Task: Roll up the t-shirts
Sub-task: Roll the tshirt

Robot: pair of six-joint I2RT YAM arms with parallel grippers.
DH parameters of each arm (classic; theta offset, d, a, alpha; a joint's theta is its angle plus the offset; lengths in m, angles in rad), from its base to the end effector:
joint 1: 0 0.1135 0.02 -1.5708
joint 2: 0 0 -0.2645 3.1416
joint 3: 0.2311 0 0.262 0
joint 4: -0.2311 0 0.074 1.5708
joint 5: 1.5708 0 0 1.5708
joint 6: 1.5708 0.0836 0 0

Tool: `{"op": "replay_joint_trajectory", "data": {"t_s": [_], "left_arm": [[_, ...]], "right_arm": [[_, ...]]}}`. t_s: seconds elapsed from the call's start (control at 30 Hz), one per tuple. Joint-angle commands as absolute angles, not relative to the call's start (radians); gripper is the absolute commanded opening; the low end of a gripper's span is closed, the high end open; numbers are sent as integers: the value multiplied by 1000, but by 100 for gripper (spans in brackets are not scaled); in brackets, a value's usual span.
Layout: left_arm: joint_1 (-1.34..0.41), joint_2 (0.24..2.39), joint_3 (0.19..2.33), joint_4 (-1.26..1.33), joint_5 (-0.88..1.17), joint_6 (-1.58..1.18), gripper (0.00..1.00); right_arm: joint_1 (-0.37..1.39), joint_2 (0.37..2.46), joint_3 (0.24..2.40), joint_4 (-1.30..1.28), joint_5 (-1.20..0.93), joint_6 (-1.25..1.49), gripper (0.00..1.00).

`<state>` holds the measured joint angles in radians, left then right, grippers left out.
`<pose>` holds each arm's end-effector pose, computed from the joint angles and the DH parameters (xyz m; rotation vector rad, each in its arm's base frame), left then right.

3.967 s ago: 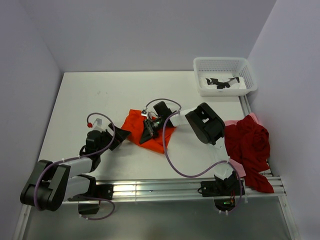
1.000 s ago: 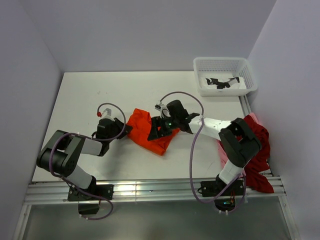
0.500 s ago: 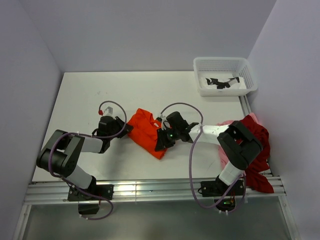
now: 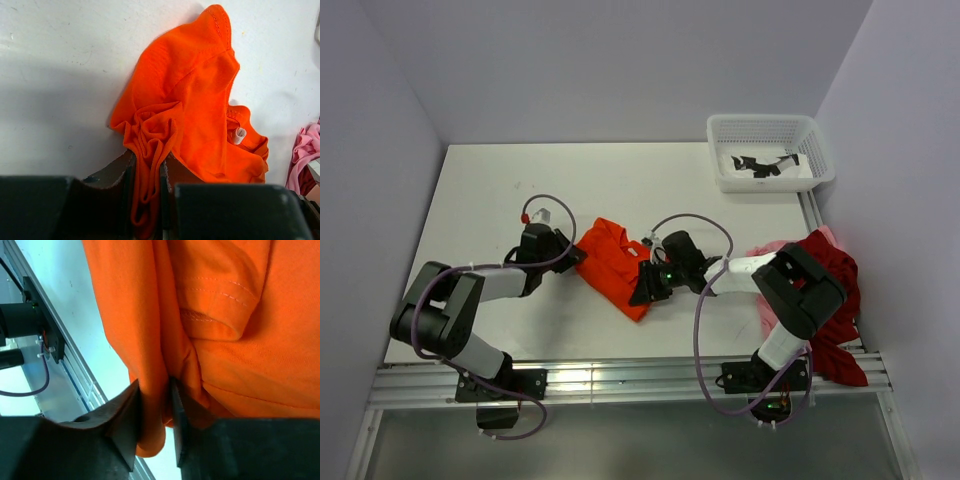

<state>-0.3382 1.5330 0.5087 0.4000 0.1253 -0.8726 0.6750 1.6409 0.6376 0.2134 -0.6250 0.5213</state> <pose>0.2995 -0.1164 0.0994 -0.5382 2.2472 -0.7922 0.2240 0.2419 0.0938 -0.5325 2.5100 1.2686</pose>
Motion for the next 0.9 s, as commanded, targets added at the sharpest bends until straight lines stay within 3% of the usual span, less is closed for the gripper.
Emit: {"op": "replay_joint_trajectory", "data": {"t_s": [0.0, 0.07, 0.2, 0.3, 0.6, 0.87], "left_arm": [[-333, 1535, 554, 342, 81, -830, 0], [-333, 1551, 569, 333, 90, -827, 0], [-333, 1566, 577, 348, 116, -818, 0], [-333, 1565, 581, 347, 146, -801, 0], [-333, 1537, 598, 304, 170, -792, 0], [-331, 1532, 624, 259, 204, -787, 0]], "right_arm": [[675, 1614, 591, 184, -624, 525, 38], [676, 1583, 580, 175, -615, 525, 41], [677, 1487, 540, 137, -539, 512, 73], [684, 1393, 560, 57, -436, 488, 82], [897, 1262, 814, -234, 35, 377, 83], [1158, 1484, 1081, -351, 379, 276, 84]]}}
